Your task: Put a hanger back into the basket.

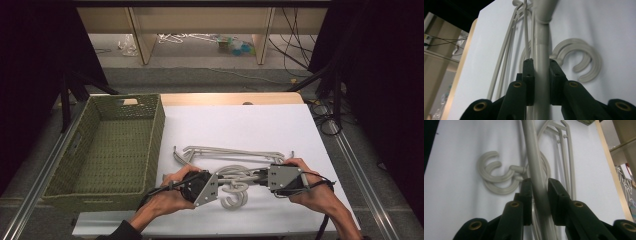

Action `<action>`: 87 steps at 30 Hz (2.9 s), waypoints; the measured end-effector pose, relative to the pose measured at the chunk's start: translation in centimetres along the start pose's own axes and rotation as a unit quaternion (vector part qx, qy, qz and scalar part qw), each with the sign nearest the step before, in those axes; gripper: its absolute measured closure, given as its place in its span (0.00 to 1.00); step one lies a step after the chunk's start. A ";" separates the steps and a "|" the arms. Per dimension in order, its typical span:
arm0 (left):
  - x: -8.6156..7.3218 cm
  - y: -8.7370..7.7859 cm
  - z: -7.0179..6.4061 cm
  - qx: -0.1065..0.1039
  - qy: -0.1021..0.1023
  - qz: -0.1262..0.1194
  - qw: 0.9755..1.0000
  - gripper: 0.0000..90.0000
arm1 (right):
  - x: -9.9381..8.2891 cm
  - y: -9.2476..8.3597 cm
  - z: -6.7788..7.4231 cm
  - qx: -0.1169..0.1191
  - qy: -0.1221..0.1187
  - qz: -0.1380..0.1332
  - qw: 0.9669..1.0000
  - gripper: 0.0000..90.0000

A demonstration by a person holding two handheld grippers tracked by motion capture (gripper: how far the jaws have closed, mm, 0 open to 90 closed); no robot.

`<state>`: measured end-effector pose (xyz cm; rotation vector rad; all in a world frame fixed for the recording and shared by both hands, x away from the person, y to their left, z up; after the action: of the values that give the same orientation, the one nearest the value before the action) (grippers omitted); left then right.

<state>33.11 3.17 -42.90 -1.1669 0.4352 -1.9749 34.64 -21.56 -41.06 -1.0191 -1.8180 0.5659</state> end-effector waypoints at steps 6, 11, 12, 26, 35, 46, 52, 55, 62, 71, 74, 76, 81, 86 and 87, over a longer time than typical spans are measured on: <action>0.5 -0.5 0.9 -0.014 -0.083 0.007 0.996 0.88 | 0.6 -1.0 -0.9 -0.080 0.057 -0.006 0.995 0.50; 0.7 -1.5 2.6 -0.014 -0.156 0.002 0.988 0.87 | 1.0 -2.9 -1.9 -0.136 0.139 -0.051 0.980 0.40; 0.7 -1.5 2.6 -0.014 -0.156 0.002 0.988 0.88 | 1.0 -2.9 -1.9 -0.136 0.139 -0.051 0.980 0.40; -0.2 -7.7 6.8 -0.015 -0.340 -0.061 0.938 0.87 | 0.1 -4.2 1.2 -0.148 0.294 -0.130 0.935 0.35; -0.2 -14.1 9.3 -0.008 -0.381 -0.105 0.919 0.88 | -0.6 -3.4 2.5 -0.128 0.305 -0.135 0.934 0.33; -3.6 -16.5 11.8 0.025 -0.416 -0.098 0.904 0.88 | -0.8 -2.0 3.2 -0.102 0.323 -0.121 0.933 0.26; -6.3 -17.3 13.2 0.044 -0.438 -0.072 0.895 0.88 | -0.8 -1.5 3.3 -0.095 0.318 -0.118 0.936 0.26; -7.7 -18.0 13.7 0.055 -0.445 -0.061 0.892 0.88 | -0.9 -1.5 3.3 -0.090 0.320 -0.113 0.936 0.26; -11.0 -20.2 14.6 0.089 -0.460 -0.040 0.883 0.88 | -0.8 -1.3 3.4 -0.086 0.320 -0.111 0.937 0.26; -16.3 -23.0 14.7 0.120 -0.487 -0.005 0.865 0.88 | -0.9 -1.0 3.4 -0.089 0.319 -0.114 0.937 0.26; -17.7 -23.4 14.7 0.126 -0.487 0.001 0.865 0.88 | -0.9 -1.0 3.4 -0.084 0.320 -0.110 0.937 0.26; -18.5 -23.4 14.7 0.129 -0.491 0.006 0.862 0.88 | -0.9 -1.0 3.4 -0.082 0.320 -0.109 0.938 0.26; -20.2 -23.0 14.6 0.135 -0.497 0.020 0.857 0.88 | -0.9 -1.0 3.4 -0.082 0.319 -0.111 0.938 0.26; -22.2 -22.7 14.3 0.133 -0.507 0.038 0.851 0.88 | -0.9 -1.0 3.4 -0.081 0.316 -0.109 0.939 0.26; -22.2 -22.7 14.3 0.133 -0.507 0.038 0.851 0.88 | -0.9 -1.0 3.4 -0.081 0.316 -0.109 0.939 0.26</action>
<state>40.97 35.91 -34.12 -1.7498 -0.3348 -1.0501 31.40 -22.68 -42.32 -0.9501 -1.3802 -0.0579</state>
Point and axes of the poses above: each handheld gripper's, and its own axes: y roughly forward along the jaws, x roughly out of its top, z roughly to its left, the point moved 2 cm from there along y, roughly forward along the jaws, and after that the axes turned 2 degrees about z, right-handed, at the moved point
